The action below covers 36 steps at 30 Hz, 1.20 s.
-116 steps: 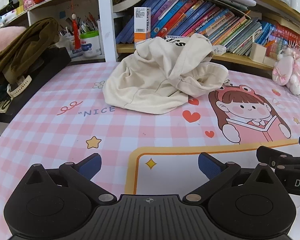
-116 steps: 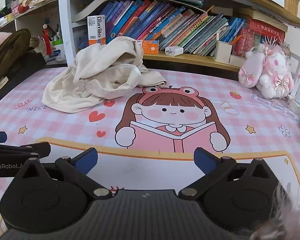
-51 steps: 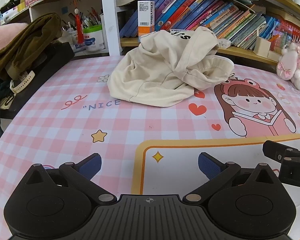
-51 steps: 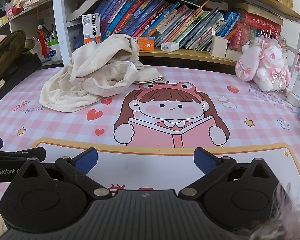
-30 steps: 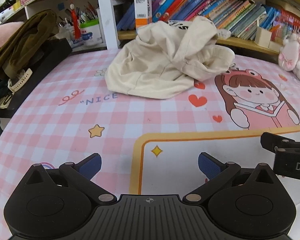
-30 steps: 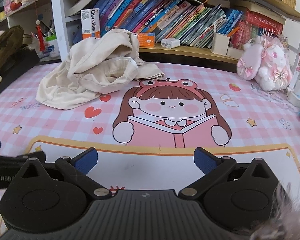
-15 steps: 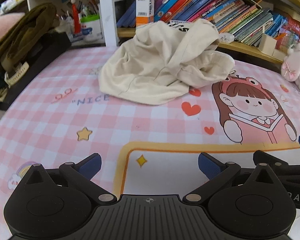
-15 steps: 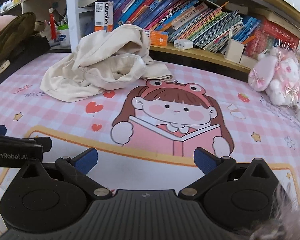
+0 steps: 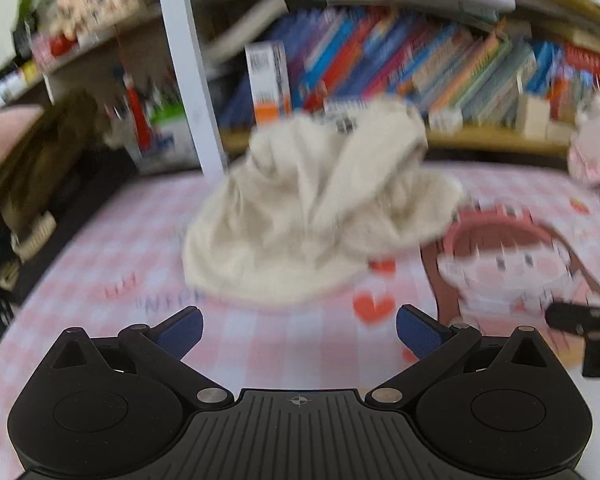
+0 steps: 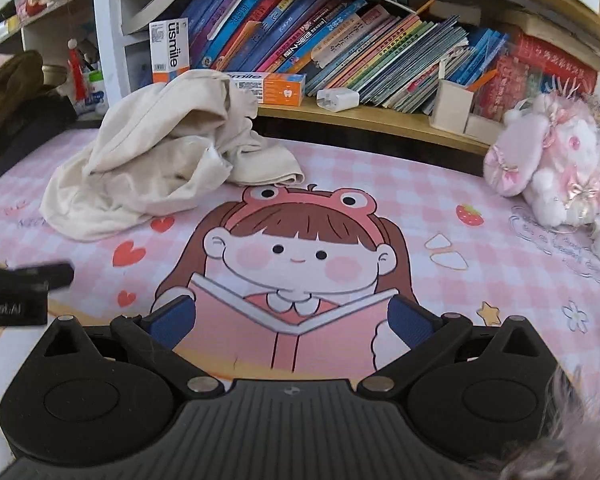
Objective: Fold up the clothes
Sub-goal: 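Grasp the crumpled beige T-shirt with the left gripper and lift it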
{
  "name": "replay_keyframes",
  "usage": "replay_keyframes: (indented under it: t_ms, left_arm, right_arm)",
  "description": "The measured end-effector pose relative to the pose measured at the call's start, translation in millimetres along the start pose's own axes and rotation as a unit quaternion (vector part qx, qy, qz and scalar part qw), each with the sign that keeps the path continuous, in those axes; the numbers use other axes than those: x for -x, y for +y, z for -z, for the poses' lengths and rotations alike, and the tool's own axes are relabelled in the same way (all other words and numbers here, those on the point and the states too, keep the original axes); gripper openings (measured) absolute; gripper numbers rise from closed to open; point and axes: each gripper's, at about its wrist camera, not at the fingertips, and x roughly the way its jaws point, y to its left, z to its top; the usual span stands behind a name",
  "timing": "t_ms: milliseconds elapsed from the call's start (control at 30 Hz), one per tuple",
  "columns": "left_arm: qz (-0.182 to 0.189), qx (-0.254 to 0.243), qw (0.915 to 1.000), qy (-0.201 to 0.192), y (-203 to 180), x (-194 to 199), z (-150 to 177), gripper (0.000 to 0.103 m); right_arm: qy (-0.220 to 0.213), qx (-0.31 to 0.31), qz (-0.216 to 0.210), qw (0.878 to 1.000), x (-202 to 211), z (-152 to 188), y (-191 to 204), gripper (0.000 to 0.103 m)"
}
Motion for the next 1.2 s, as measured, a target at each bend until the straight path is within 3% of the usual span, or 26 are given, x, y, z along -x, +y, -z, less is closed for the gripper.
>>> replay_keyframes:
  t_ms: [67, 133, 267, 400, 500, 533, 600, 633, 667, 733, 867, 967, 1100, 1200]
  left_arm:
    - [0.01, 0.01, 0.9998, 0.016, -3, -11, -13, 0.103]
    - [-0.004, 0.007, 0.9994, 0.034, -10, -27, -29, 0.103]
    - [-0.009, -0.008, 0.9996, 0.025, -24, -53, -50, 0.103]
    - [-0.018, -0.002, 0.9993, 0.032, -31, -82, -71, 0.102]
    - [-0.016, 0.008, 0.9988, 0.045, -29, -103, -80, 0.096]
    - [-0.011, 0.011, 0.9982, 0.058, -28, -110, -82, 0.09]
    - [0.018, 0.03, 0.9962, 0.08, -21, -118, -84, 0.064]
    - [0.039, 0.044, 0.9945, 0.087, -17, -118, -86, 0.033]
    - [0.047, 0.052, 0.9935, 0.09, -16, -116, -87, 0.019]
    - [0.07, 0.049, 0.9934, 0.076, -17, -99, -91, 0.011]
    - [0.137, 0.05, 0.9889, 0.026, -18, -35, -101, 0.009]
    - [0.185, 0.059, 0.981, -0.008, -15, 20, -104, 0.009]
    - [0.239, 0.082, 0.9665, -0.045, -4, 82, -105, 0.009]
    - [0.261, 0.108, 0.9576, -0.059, 6, 113, -104, 0.009]
  right_arm:
    - [-0.002, 0.003, -0.007, 1.0, -4, -5, -5, 0.103]
    - [-0.001, 0.008, -0.025, 1.0, -9, -11, -9, 0.103]
    - [0.002, 0.013, -0.051, 0.999, -15, -23, -15, 0.103]
    - [0.003, 0.009, -0.049, 0.999, -12, -28, -23, 0.103]
    - [-0.009, 0.018, -0.039, 0.999, -6, -24, -27, 0.103]
    - [-0.008, 0.012, -0.045, 0.999, -5, -23, -31, 0.103]
    - [-0.005, -0.006, -0.056, 0.998, -4, -19, -41, 0.103]
    - [-0.005, -0.017, -0.059, 0.998, -3, -16, -46, 0.103]
    - [-0.005, -0.027, -0.062, 0.998, -2, -14, -50, 0.103]
    - [-0.004, -0.038, -0.066, 0.997, -1, -10, -56, 0.103]
    - [-0.003, -0.049, -0.087, 0.995, 8, -8, -61, 0.103]
    - [-0.014, -0.053, -0.122, 0.991, 16, -8, -63, 0.101]
    - [-0.011, -0.045, -0.135, 0.99, 19, -6, -55, 0.101]
    - [-0.018, -0.039, -0.147, 0.988, 26, 1, -47, 0.099]
